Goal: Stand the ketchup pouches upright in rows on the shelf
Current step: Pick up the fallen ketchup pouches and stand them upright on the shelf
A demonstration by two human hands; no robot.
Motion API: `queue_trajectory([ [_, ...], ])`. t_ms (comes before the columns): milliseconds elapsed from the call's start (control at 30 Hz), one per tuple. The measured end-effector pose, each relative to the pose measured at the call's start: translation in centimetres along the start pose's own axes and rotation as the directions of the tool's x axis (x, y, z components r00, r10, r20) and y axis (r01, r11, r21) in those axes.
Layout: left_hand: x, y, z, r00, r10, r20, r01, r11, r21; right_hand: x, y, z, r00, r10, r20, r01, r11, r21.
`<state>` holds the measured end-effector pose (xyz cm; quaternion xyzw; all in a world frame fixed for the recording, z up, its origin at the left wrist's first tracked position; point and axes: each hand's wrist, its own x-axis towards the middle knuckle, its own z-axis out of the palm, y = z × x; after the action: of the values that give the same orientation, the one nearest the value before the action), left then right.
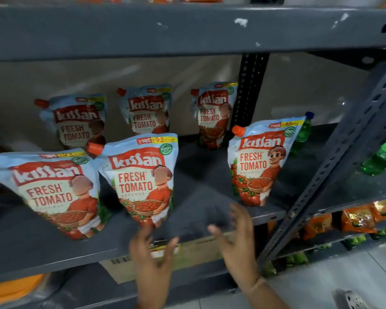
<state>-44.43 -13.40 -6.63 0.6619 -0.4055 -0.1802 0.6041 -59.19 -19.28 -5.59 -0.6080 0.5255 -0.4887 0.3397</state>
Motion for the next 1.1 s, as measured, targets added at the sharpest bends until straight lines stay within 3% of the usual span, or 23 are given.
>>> queue_trajectory([
  [33,0.7,-0.9,-1.9,0.997,-0.033,-0.065,0.037,0.998,0.055,0.3,-0.5,1.5,0.991,0.006,0.133,-0.017,0.996,0.085],
  [100,3.3,-2.2,-4.7,0.992,-0.115,-0.057,0.121,0.986,0.117,2.0,-1.5,4.6,0.923,0.021,0.384,-0.094,0.981,0.171],
  [167,5.9,-2.6,-5.9,0.981,-0.165,0.101,0.149,0.977,0.156,4.1,-1.9,7.2,0.845,0.025,0.534,-0.136,0.976,0.17],
  [267,8.7,-2.9,-5.7,0.941,-0.139,0.309,0.112,0.988,0.105,5.6,-2.1,9.7,0.791,-0.019,0.611,-0.125,0.973,0.193],
  [367,9.8,-1.9,-4.8,0.902,-0.122,0.415,0.123,0.992,0.025,5.6,-1.7,10.3,0.813,-0.006,0.582,-0.133,0.972,0.196],
  [467,10.1,-1.8,-3.8,0.896,-0.122,0.427,0.145,0.989,-0.022,5.9,-1.0,9.6,0.818,0.034,0.574,-0.162,0.972,0.173],
  [833,9.3,-1.2,-2.4,0.893,-0.083,0.443,0.054,0.995,0.078,6.3,0.1,7.8,0.818,0.064,0.572,-0.173,0.975,0.139],
  [900,9.0,-1.1,-3.0,0.89,-0.05,0.453,0.017,0.997,0.077,5.1,-0.4,7.4,0.863,0.031,0.504,-0.114,0.984,0.134],
  [933,8.6,-1.2,-3.8,0.897,-0.038,0.441,0.01,0.998,0.066,3.9,-0.5,7.4,0.928,0.018,0.372,-0.054,0.995,0.085],
  [967,7.9,-1.3,-4.7,0.918,-0.03,0.395,0.007,0.998,0.059,2.3,-0.6,7.4,0.984,-0.005,0.177,0.008,1.0,-0.019],
  [1000,7.1,-1.6,-6.2,0.95,-0.014,0.312,-0.004,0.998,0.058,0.1,-0.7,7.8,0.999,-0.052,0.012,0.053,0.991,-0.125],
  [1033,6.4,-1.7,-7.9,0.979,0.009,0.203,-0.023,0.998,0.066,-2.2,-1.1,8.2,0.991,-0.115,-0.065,0.103,0.98,-0.169],
  [1100,5.7,-2.6,-11.9,0.998,0.055,-0.022,-0.052,0.993,0.104,-5.8,-2.1,10.0,0.978,-0.195,0.073,0.202,0.974,-0.103],
])
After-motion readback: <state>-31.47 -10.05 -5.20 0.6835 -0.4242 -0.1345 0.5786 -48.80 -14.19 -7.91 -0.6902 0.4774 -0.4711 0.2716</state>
